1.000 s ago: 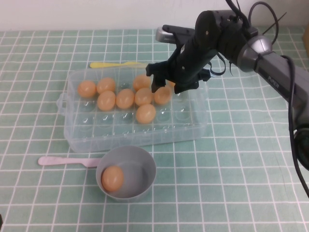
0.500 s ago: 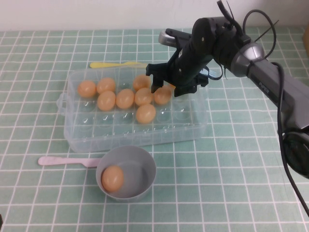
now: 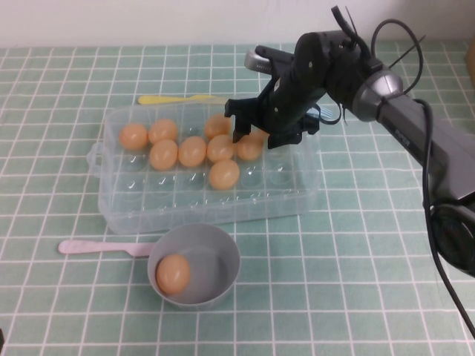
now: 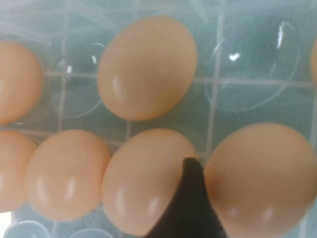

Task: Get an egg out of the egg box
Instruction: Pick up the egg from the plastic box

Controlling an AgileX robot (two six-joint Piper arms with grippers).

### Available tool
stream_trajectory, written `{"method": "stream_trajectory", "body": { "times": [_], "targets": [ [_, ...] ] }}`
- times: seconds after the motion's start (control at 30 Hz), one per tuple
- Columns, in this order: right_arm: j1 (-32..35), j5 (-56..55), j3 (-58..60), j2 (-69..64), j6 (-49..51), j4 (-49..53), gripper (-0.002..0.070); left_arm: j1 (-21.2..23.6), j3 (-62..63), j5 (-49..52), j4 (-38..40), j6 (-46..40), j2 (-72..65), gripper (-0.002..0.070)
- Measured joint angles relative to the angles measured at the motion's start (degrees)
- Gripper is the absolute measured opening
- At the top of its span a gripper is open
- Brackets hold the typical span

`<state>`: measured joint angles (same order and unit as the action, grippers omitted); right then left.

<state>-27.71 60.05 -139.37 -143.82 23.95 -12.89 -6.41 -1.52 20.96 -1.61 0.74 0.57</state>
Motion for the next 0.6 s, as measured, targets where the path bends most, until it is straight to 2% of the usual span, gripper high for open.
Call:
{"method": "stream_trajectory", "body": {
  "times": [0.43, 0.6],
  "targets": [
    [0.00, 0.00, -0.09, -0.96, 0.00, 0.00, 0.0499, 0.00, 0.00, 0.00, 0.00, 0.00, 0.00, -0.0005],
    [0.00, 0.00, -0.09, -0.96, 0.00, 0.00, 0.0478, 0.00, 0.00, 0.00, 0.00, 0.00, 0.00, -0.0005]
  ]
}}
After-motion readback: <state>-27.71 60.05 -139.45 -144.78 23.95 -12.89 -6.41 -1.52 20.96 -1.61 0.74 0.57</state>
